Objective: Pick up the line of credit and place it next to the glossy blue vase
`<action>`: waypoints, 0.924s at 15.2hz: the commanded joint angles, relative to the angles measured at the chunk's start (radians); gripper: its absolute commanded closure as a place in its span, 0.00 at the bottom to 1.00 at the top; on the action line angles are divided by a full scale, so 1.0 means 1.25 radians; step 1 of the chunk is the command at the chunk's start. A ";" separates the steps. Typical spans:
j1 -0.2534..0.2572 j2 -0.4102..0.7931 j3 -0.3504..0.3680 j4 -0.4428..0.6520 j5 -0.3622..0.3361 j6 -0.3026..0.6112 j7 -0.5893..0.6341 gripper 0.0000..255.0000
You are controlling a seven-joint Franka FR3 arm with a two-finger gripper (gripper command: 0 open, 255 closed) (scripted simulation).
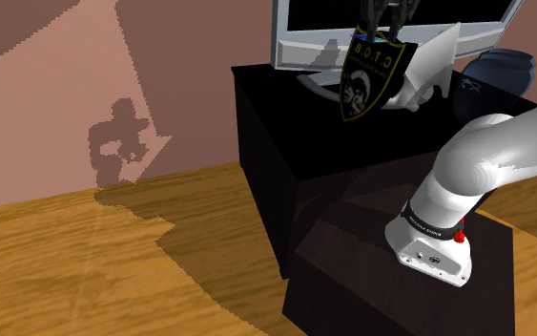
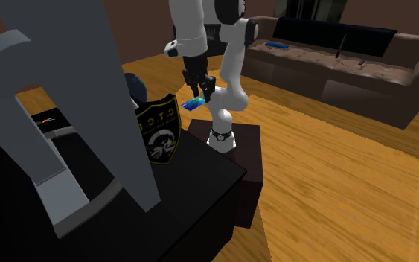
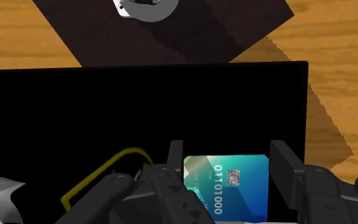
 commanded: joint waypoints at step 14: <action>-0.057 0.048 -0.263 0.080 -0.198 -0.018 -0.305 1.00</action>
